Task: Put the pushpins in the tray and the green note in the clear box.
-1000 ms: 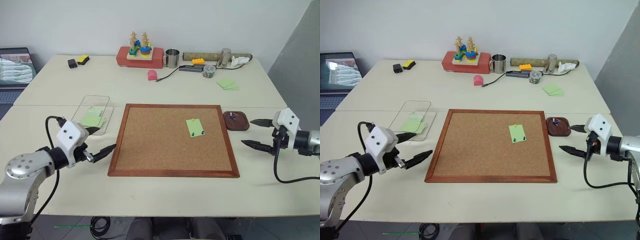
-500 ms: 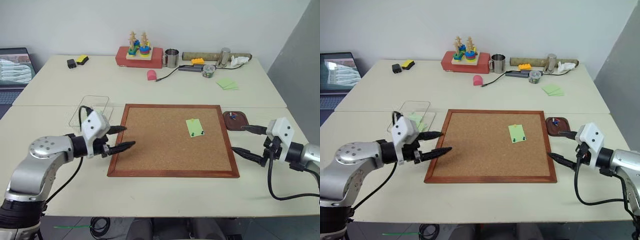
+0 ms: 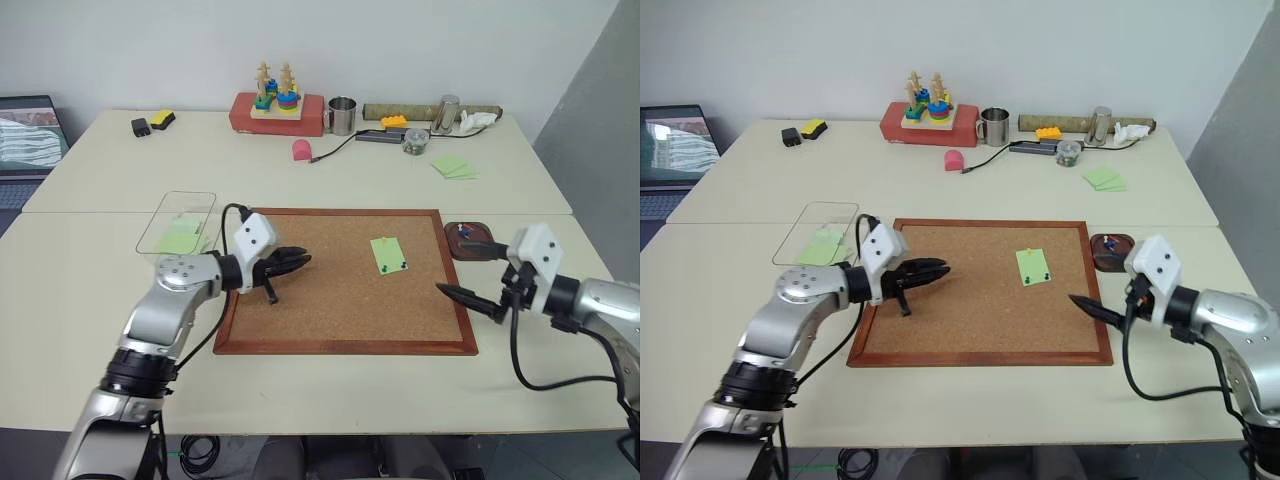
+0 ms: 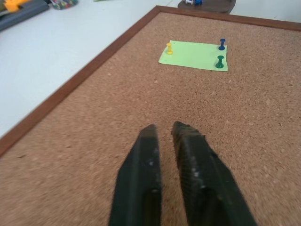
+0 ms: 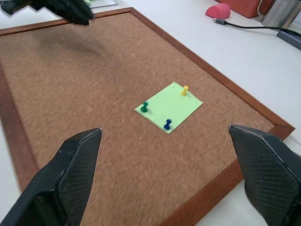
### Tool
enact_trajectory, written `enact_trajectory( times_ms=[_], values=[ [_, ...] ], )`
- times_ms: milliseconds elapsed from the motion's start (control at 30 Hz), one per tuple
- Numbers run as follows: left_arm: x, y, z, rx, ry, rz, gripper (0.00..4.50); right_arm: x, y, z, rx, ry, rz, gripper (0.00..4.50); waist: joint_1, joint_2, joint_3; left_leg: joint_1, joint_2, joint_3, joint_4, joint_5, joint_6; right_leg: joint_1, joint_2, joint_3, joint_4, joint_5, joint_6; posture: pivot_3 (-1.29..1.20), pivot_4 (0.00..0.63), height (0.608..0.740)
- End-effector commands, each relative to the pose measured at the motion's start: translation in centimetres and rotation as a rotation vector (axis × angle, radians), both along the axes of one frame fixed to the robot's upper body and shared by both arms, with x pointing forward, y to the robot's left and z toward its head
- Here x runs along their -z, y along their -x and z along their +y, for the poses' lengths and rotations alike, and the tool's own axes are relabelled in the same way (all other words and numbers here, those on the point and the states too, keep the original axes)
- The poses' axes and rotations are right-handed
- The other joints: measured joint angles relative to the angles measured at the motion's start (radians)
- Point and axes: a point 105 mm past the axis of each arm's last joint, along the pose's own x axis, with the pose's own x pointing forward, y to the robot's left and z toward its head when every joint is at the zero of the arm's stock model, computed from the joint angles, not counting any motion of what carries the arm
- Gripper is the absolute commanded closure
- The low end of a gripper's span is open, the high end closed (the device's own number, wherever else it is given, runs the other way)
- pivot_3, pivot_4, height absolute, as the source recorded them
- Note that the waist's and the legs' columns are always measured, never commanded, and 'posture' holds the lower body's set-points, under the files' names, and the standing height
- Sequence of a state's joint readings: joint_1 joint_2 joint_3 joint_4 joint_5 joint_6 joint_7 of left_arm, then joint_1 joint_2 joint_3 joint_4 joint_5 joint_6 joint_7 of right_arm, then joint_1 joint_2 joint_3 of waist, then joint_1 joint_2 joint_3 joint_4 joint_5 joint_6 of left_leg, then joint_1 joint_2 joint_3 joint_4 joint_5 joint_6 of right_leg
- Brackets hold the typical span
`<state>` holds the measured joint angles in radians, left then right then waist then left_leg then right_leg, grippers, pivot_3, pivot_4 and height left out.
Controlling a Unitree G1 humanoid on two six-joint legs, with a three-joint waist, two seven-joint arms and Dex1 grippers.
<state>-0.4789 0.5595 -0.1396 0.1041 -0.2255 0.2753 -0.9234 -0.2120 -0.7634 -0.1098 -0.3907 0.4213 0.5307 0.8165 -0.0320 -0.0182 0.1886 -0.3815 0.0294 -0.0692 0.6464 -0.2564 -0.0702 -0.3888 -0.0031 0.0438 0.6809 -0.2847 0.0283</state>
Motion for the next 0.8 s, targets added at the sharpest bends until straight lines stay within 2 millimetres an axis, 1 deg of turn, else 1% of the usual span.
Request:
enact_trajectory(
  times_ms=[33, 167, 267, 367, 533, 600, 733, 800],
  values=[
    [-0.5, -0.6, -0.7, 0.031, 0.012, -0.034, 4.47, -0.3, -0.9, 1.4, -0.006, -0.016, -0.014, 0.00, 0.001, 0.000, 0.000, 0.000, 0.000, 0.000, 0.000, 0.000, 0.000, 0.000, 0.000, 0.000, 0.000, 0.000, 0.000, 0.00, 0.150, 0.740],
    [0.4, -1.5, -1.9, 0.035, 0.056, -0.008, 4.47, -0.6, -2.4, 3.7, -0.031, -0.070, -0.007, 0.00, 0.000, 0.000, 0.000, 0.000, 0.000, 0.000, 0.000, 0.000, 0.000, 0.000, 0.000, 0.000, 0.000, 0.000, 0.000, 0.00, 0.150, 0.740],
    [0.7, -1.9, -2.6, 0.045, 0.084, 0.001, 4.47, -0.5, -3.3, 4.6, -0.033, -0.079, 0.006, 0.00, 0.000, 0.000, 0.000, 0.000, 0.000, 0.000, 0.000, 0.000, 0.000, 0.000, 0.000, -0.001, 0.000, 0.000, 0.000, 0.00, 0.150, 0.740],
    [1.7, -2.1, -3.3, 0.053, 0.081, 0.021, 4.47, 0.2, -5.2, 5.4, -0.009, -0.062, 0.018, 0.00, 0.000, 0.000, 0.000, -0.001, 0.000, -0.001, 0.000, 0.000, 0.000, 0.000, 0.000, -0.001, 0.000, 0.000, 0.000, 0.00, 0.150, 0.740],
    [3.4, -2.2, -3.2, 0.042, 0.059, 0.055, 4.47, 1.9, -8.0, 6.0, 0.025, 0.005, 0.025, 0.00, 0.000, 0.000, 0.000, -0.001, 0.000, -0.001, 0.000, 0.000, 0.000, -0.001, 0.000, -0.001, 0.001, 0.000, 0.000, 0.00, 0.150, 0.740],
    [4.0, -2.1, -3.3, 0.047, 0.044, 0.060, 4.47, 2.2, -8.9, 6.4, 0.028, 0.014, 0.025, 0.00, 0.000, 0.000, 0.000, -0.001, 0.000, -0.001, 0.000, 0.000, 0.000, -0.001, 0.000, -0.001, 0.001, 0.000, 0.000, 0.00, 0.150, 0.740],
    [4.3, -2.0, -3.3, 0.044, 0.039, 0.058, 4.47, 2.6, -10.3, 6.8, 0.033, 0.016, 0.026, 0.00, -0.001, 0.000, 0.000, 0.000, 0.000, -0.001, 0.000, 0.000, 0.000, 0.000, -0.001, -0.001, 0.002, 0.000, 0.000, 0.00, 0.150, 0.740],
    [4.3, -2.0, -3.2, 0.042, 0.037, 0.056, 4.47, 2.7, -10.7, 6.9, 0.034, 0.002, 0.034, 0.00, -0.001, 0.000, 0.000, 0.000, 0.000, -0.001, 0.000, 0.000, 0.000, 0.000, -0.001, -0.001, 0.001, 0.000, 0.000, 0.00, 0.150, 0.740]
  ],
)
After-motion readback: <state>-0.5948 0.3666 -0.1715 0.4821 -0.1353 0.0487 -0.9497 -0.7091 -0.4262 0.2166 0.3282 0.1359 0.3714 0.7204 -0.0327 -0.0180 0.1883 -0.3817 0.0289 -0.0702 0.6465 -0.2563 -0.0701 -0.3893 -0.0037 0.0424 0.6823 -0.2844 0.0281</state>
